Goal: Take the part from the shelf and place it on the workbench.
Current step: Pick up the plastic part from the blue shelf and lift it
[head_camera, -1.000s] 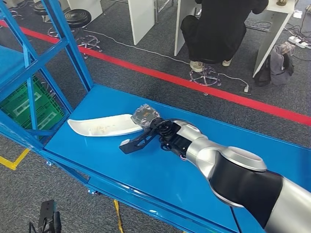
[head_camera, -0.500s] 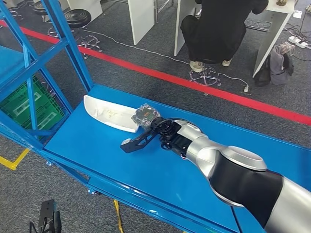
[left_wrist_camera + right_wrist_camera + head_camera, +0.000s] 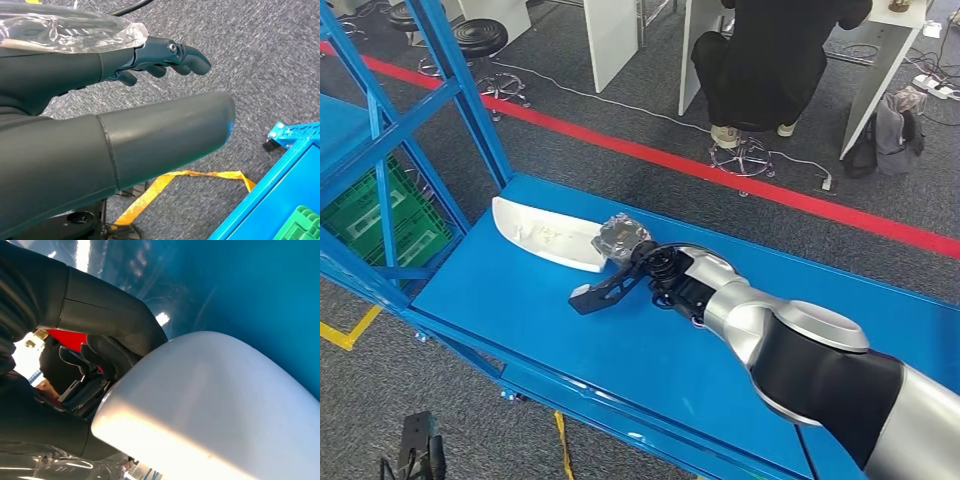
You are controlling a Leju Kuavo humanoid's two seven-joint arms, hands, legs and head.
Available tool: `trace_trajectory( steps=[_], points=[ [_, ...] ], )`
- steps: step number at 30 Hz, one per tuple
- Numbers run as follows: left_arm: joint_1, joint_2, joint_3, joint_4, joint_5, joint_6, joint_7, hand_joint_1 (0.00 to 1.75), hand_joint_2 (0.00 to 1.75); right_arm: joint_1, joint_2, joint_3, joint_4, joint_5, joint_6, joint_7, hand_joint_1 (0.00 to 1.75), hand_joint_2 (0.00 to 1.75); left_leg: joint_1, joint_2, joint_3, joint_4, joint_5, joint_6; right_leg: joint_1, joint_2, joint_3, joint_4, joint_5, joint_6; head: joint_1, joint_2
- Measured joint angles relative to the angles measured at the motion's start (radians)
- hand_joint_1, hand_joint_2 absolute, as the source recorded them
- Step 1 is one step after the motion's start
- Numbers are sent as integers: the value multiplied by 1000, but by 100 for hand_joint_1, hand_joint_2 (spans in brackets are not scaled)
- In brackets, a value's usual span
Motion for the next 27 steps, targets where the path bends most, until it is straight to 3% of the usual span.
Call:
trace_trajectory(
  steps=[10,11,14,15,27],
  points=[
    [1,1,0,0,22,7,-13,0,0,0,0,-45,1,-15,-11,-7,175,175,0,0,0,0,0,0,0,0,0,0,0,0,0,0],
    [1,1,0,0,22,7,-13,0,0,0,0,-49,1,-19,-13,-7,148,175,0,0,0,0,0,0,0,0,0,0,0,0,0,0],
    [1,2,0,0,23,6,-13,0,0,0,0,-66,1,-30,-16,-9,17,175,0,0,0,0,0,0,0,0,0,0,0,0,0,0],
    [1,2,0,0,24,6,-13,0,0,0,0,-70,1,-31,-16,-10,0,175,0,0,0,0,0,0,0,0,0,0,0,0,0,0],
    [2,5,0,0,24,5,-13,0,0,0,-1,-95,1,-28,-16,-27,0,175,0,0,0,0,0,0,0,0,0,0,0,0,0,0]
  ],
)
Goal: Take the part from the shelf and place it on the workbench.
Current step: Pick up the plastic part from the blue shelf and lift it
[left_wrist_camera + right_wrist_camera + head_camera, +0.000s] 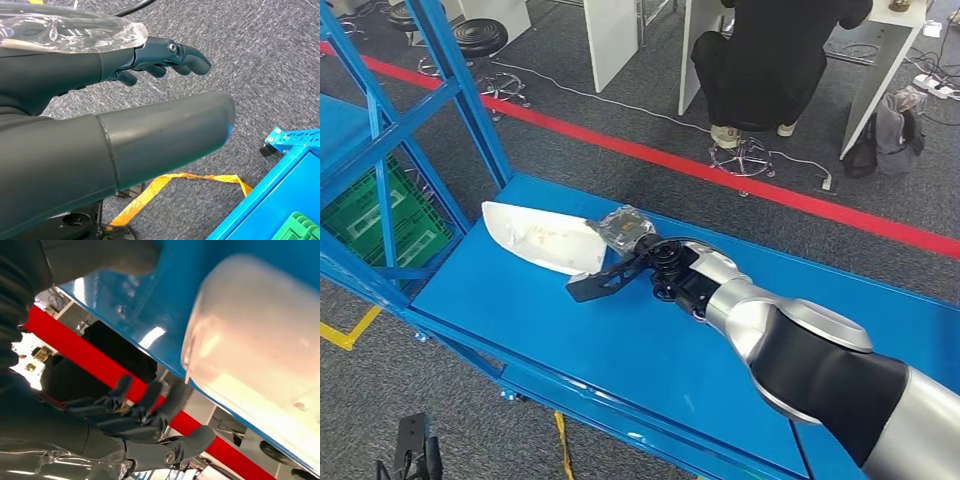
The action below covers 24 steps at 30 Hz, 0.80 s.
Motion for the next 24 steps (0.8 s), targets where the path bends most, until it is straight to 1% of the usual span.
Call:
trace_trajectory(
  steps=[24],
  points=[
    [0,-2,0,0,-19,0,1,0,0,0,4,-4,-1,6,-12,0,0,175,0,0,0,0,0,0,0,0,0,0,0,0,0,0]
  ],
)
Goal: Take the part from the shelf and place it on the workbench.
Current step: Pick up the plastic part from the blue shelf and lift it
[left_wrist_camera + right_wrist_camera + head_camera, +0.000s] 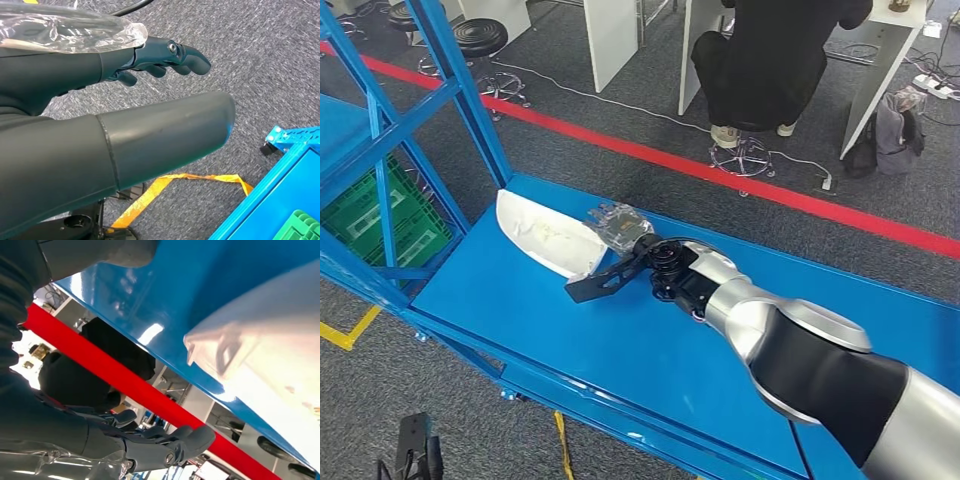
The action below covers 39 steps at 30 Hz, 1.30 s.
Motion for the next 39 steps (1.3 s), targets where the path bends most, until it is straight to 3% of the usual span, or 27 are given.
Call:
trace_trajectory(
  steps=[27,39],
  points=[
    [-2,-12,0,0,-14,8,0,0,0,-15,64,-50,12,-67,-57,-27,0,175,0,0,0,0,0,0,0,0,0,0,0,0,0,0],
    [-3,-12,0,0,-24,8,5,0,0,-15,73,-75,15,-114,5,-41,0,175,0,0,0,0,0,0,0,0,0,0,0,0,0,0]
  ],
)
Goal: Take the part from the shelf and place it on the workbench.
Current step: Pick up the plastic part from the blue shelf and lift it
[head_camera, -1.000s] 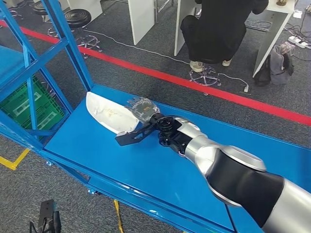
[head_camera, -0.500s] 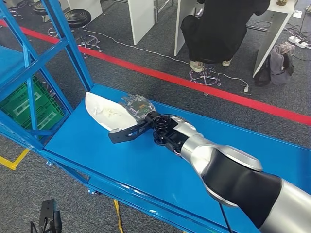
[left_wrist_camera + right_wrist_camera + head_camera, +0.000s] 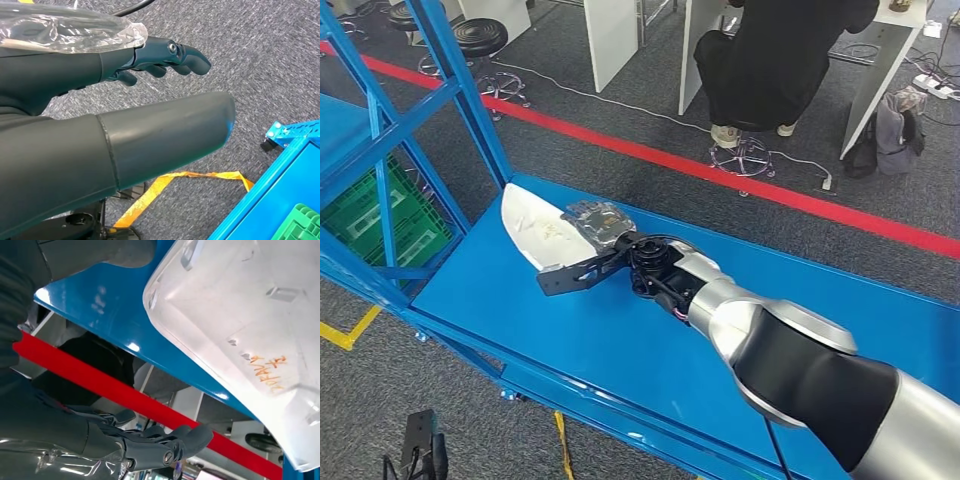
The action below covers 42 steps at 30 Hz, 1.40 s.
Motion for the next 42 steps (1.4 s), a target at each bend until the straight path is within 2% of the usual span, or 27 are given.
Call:
trace_trajectory(
  steps=[23,42],
  points=[
    [-4,-2,0,0,-13,-4,2,0,0,9,19,-37,13,-83,96,-21,0,175,0,0,0,0,0,0,0,0,0,0,0,0,0,0],
    [-5,-7,0,0,-16,-4,1,0,0,11,27,-39,13,-91,46,-8,0,175,0,0,0,0,0,0,0,0,0,0,0,0,0,0]
  ],
)
